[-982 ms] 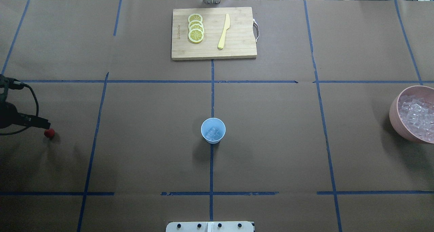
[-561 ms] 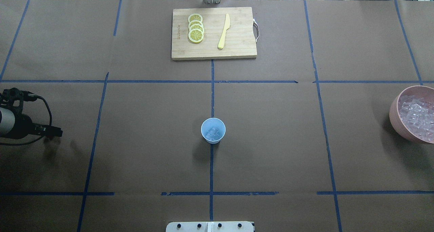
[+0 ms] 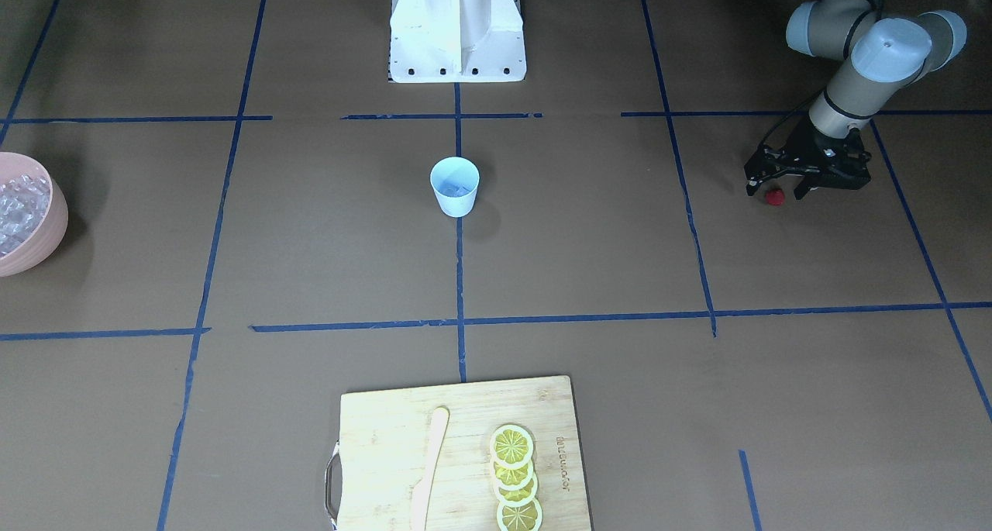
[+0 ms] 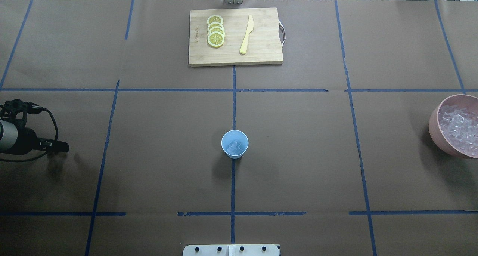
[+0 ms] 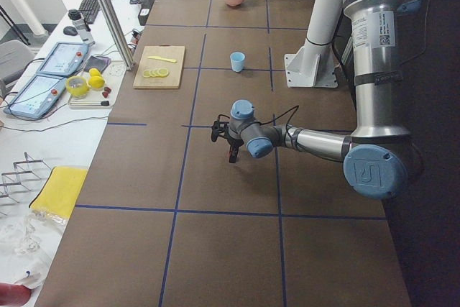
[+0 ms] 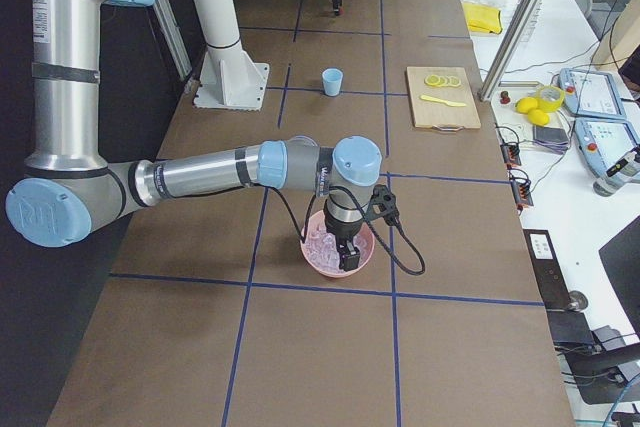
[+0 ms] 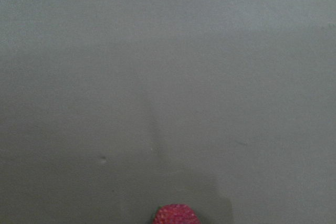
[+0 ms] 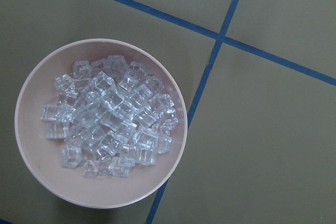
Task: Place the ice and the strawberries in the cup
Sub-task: 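Close the left gripper on the red strawberry, then lift the strawberry with the left gripper and carry it over the cup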
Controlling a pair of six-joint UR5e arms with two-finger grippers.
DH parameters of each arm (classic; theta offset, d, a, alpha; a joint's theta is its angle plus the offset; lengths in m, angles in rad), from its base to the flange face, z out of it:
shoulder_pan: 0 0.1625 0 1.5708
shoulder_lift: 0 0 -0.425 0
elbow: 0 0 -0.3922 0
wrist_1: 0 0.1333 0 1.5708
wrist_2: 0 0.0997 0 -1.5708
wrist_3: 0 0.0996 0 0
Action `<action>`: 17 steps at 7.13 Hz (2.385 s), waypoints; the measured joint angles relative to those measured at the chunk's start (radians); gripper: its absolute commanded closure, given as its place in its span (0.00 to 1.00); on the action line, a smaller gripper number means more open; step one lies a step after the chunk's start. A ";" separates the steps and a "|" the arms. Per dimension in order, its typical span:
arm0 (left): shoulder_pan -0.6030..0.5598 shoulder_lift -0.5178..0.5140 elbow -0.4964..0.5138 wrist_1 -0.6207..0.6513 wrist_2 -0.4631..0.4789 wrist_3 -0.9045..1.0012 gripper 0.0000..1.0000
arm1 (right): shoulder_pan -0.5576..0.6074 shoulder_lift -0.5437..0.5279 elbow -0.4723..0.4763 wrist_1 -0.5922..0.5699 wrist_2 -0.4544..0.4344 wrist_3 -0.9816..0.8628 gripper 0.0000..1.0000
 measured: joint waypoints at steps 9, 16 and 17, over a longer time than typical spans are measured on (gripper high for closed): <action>-0.104 -0.044 -0.368 0.465 -0.131 0.069 1.00 | 0.000 0.000 0.004 0.000 0.001 0.012 0.01; 0.185 -0.809 -0.267 1.078 0.078 -0.187 1.00 | -0.001 0.003 0.007 0.006 0.001 0.053 0.01; 0.213 -0.897 -0.189 1.079 0.105 -0.237 1.00 | -0.002 0.003 0.007 0.007 0.001 0.054 0.01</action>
